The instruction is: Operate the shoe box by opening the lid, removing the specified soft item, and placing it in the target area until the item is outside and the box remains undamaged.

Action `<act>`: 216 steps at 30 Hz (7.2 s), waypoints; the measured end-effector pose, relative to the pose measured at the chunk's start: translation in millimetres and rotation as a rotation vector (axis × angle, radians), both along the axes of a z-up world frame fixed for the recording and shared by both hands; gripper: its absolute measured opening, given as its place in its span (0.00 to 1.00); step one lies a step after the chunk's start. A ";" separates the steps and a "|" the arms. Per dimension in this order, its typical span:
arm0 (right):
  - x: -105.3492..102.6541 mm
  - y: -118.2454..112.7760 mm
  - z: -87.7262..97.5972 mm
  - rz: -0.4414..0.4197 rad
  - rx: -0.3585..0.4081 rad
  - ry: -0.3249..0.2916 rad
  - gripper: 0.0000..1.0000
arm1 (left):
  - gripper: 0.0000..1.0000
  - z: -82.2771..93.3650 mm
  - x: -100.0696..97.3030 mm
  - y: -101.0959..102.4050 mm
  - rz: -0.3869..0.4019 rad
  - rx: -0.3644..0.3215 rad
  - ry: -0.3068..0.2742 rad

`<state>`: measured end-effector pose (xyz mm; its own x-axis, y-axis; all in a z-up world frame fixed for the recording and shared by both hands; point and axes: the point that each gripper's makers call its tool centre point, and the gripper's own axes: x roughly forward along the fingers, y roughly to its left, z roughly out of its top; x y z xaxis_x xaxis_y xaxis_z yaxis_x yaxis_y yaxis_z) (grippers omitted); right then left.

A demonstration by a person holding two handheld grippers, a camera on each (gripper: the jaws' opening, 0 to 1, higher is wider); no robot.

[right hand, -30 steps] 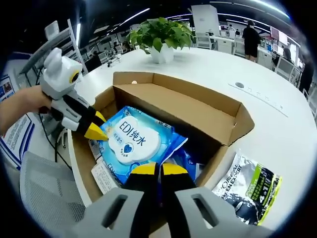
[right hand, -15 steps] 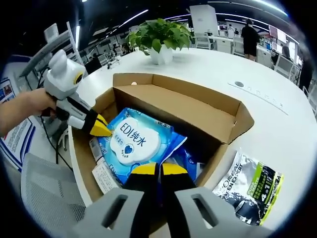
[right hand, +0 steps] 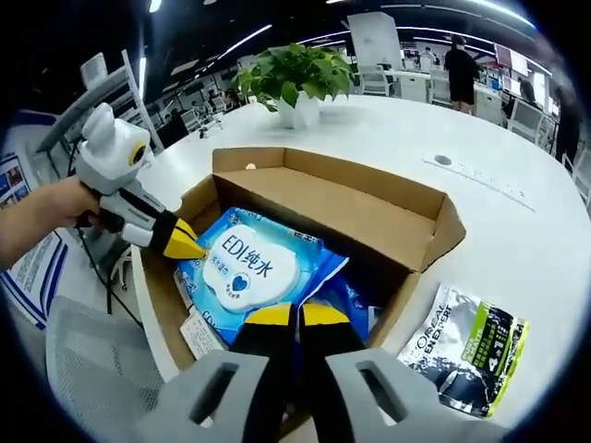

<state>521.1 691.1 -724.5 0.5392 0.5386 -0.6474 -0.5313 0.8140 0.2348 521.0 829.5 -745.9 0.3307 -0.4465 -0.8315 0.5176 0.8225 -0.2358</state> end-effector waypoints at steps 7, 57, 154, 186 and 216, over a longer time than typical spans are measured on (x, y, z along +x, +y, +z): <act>-0.2 1.3 9.2 -0.004 0.021 -0.017 0.00 | 0.00 12.0 0.3 2.1 0.009 -0.011 -0.032; -15.6 -106.5 61.4 -0.199 0.073 -0.046 0.00 | 0.00 72.9 -6.9 -105.1 -0.088 -0.115 -0.128; 12.9 -249.1 -38.2 -0.401 -0.008 0.005 0.00 | 0.00 -17.3 18.3 -253.7 -0.649 0.370 -0.313; 0.4 -258.0 -32.8 -0.391 -0.061 -0.005 0.12 | 0.17 22.9 -5.6 -242.4 -0.576 0.138 -0.263; -22.1 -226.9 13.7 -0.297 -0.111 -0.070 0.23 | 0.24 48.7 -2.9 -156.3 -0.427 0.051 -0.273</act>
